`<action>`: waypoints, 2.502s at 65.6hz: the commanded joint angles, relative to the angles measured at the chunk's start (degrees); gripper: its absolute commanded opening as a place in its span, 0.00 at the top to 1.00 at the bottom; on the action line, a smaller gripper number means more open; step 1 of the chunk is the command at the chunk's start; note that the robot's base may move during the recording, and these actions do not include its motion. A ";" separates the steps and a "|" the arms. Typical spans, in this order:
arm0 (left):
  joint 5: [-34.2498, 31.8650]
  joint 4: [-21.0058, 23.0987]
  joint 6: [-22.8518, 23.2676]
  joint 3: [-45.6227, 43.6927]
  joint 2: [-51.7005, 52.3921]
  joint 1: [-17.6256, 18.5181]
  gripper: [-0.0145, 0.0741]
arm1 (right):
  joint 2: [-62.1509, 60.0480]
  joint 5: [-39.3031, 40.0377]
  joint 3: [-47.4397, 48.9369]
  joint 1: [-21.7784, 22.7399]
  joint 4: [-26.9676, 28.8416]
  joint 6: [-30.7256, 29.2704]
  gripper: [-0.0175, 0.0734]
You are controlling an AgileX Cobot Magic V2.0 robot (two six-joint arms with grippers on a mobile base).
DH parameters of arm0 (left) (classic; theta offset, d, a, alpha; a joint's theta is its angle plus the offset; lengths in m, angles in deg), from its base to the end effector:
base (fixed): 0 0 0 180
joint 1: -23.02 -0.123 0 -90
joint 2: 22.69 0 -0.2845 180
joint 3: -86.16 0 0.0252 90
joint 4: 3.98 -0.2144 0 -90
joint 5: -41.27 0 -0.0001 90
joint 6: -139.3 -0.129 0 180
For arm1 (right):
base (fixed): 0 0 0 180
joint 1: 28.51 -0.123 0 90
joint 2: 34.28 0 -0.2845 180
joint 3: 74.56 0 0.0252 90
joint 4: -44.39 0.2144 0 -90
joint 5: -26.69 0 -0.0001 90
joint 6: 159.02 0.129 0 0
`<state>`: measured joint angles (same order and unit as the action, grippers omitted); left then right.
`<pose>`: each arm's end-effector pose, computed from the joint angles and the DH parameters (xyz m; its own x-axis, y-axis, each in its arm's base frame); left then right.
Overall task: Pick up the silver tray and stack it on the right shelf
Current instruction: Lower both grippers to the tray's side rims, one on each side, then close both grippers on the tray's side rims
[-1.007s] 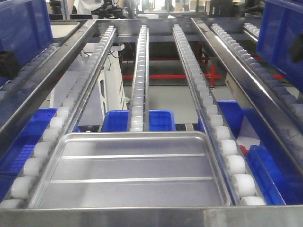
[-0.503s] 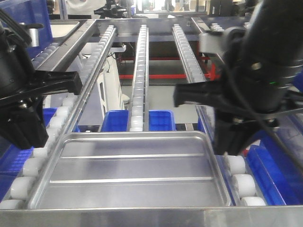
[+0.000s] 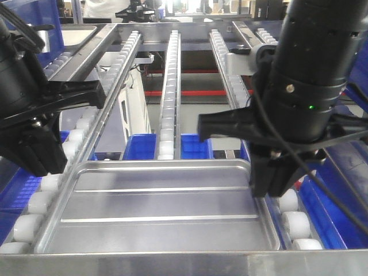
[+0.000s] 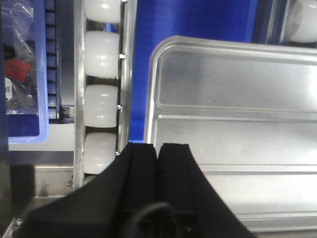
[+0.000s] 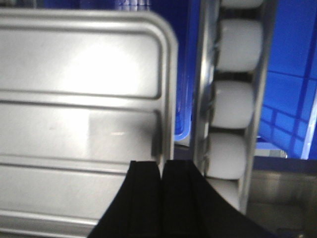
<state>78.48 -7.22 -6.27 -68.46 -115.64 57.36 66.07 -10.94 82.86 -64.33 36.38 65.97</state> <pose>0.2244 -0.1479 0.2102 -0.9295 -0.0037 -0.3687 0.0725 0.9786 -0.1924 0.2400 0.1597 0.1864 -0.9458 0.0845 -0.3135 0.0392 0.9882 0.1480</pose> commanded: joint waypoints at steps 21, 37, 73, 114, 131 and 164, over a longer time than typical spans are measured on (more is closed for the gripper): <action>-1.75 0.66 1.01 -0.40 1.33 2.13 0.94 | -2.41 5.66 -0.61 -0.29 -1.44 2.21 0.73; -1.87 0.41 2.13 0.26 -0.67 2.13 0.94 | -2.41 5.22 -0.61 -0.19 -1.44 2.21 0.73; -0.91 0.17 2.13 0.26 -2.04 2.13 0.94 | -2.41 4.93 -0.61 1.82 -1.49 2.15 0.73; -0.20 -2.45 2.13 0.26 -2.04 2.13 0.85 | -2.41 3.84 -0.61 1.82 -2.14 1.58 0.64; -2.27 -2.34 2.13 0.26 -2.37 2.13 0.46 | -1.61 4.23 -0.61 2.02 -2.85 1.33 0.37; -3.20 -4.13 2.13 0.26 -6.17 2.01 0.52 | 2.33 5.97 -0.61 2.15 -2.85 1.33 0.36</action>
<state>76.57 -10.86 -4.75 -67.09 -123.11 59.07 70.09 -6.69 81.14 -62.62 34.63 67.75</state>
